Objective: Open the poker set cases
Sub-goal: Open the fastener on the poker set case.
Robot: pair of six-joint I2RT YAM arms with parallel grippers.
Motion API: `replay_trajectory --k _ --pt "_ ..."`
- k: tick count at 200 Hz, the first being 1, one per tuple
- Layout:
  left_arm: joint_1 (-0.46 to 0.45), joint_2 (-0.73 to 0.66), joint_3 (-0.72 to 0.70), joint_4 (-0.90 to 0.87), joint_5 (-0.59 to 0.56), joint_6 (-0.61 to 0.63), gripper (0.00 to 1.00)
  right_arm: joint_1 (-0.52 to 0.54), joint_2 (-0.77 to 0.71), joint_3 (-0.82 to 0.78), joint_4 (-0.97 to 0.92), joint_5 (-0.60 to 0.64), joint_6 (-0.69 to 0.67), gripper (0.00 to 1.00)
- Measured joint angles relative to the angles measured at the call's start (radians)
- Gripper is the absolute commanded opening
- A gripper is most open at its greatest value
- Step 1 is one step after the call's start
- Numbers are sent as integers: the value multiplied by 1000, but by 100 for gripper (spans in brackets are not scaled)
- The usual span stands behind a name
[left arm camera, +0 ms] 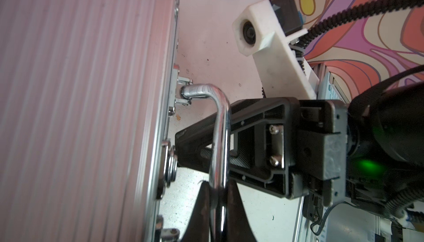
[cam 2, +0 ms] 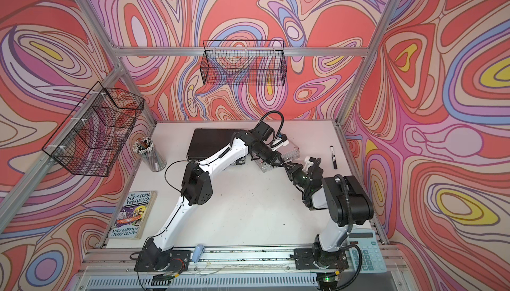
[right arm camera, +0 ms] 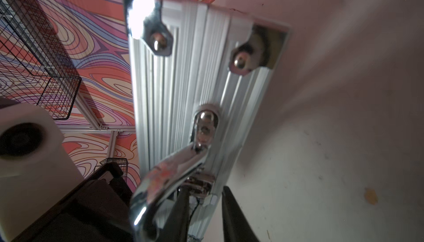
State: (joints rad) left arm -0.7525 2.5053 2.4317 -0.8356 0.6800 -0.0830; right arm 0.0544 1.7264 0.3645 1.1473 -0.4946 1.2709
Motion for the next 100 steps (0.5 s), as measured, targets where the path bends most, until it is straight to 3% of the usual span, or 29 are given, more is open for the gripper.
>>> replay_trajectory --k 36,100 --pt "3 -6 -15 18 -8 2 0 3 101 -8 172 1 31 21" --pt "5 -7 -18 19 -6 1 0 18 220 -24 375 20 56 36"
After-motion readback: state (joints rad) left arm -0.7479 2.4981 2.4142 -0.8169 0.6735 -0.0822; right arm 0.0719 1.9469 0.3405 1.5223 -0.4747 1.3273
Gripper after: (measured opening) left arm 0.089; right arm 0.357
